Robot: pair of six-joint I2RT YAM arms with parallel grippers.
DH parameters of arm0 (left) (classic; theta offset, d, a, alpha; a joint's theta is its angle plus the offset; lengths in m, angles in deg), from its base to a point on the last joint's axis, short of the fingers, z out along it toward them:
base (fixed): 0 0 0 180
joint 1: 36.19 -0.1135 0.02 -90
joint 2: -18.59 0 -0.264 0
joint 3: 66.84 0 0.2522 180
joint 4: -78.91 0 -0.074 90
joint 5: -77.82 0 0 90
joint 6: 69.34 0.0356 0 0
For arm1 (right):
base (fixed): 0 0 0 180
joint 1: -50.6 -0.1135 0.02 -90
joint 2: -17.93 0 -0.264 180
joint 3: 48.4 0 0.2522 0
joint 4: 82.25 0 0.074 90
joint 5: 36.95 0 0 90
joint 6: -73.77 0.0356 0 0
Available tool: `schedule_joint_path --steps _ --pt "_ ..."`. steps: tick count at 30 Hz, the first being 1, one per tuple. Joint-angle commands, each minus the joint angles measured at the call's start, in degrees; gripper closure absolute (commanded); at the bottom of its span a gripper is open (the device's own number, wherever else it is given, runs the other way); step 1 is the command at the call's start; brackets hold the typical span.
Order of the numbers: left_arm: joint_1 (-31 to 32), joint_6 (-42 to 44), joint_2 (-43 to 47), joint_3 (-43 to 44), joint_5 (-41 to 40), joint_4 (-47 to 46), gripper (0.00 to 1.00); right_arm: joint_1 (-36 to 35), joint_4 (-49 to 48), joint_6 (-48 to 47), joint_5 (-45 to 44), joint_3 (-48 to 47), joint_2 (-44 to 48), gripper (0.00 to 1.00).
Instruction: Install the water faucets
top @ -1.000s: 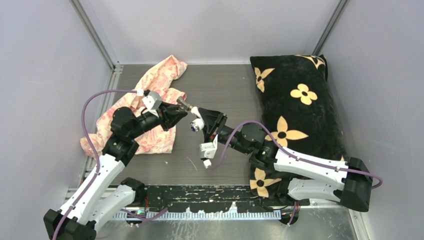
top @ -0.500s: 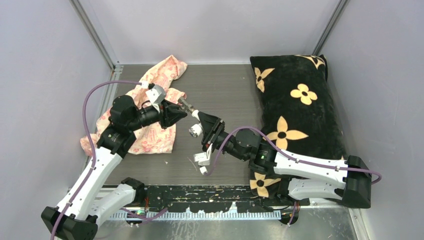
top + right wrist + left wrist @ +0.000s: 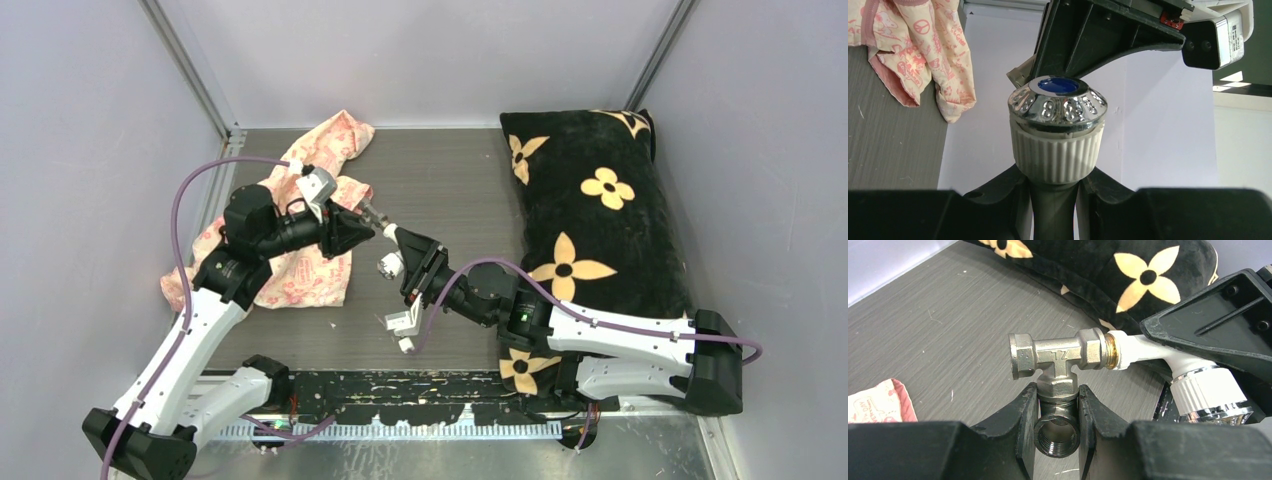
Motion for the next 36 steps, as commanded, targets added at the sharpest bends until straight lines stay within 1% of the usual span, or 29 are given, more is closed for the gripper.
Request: schedule_joint_path --steps 1,13,22,29,36 --pt "-0.12 1.6 0.16 2.86 2.36 1.16 1.0 -0.64 -1.6 -5.18 0.41 -3.14 1.18 0.99" --pt "-0.13 1.91 -0.43 2.38 2.29 1.36 1.0 -1.14 -0.83 -5.29 -0.28 -3.51 1.4 0.99" --pt "-0.58 0.24 0.19 3.93 2.69 2.01 1.0 -1.14 -2.45 -4.16 -1.61 -2.56 0.75 0.99" --pt "-0.82 -2.18 1.26 3.11 3.25 -1.26 1.0 -1.14 -3.3 -3.54 -1.5 -1.84 0.84 0.99" --pt "-1.16 -3.45 1.61 3.36 0.61 -2.27 1.0 -1.14 -3.29 -3.56 -3.77 -1.47 2.84 0.99"
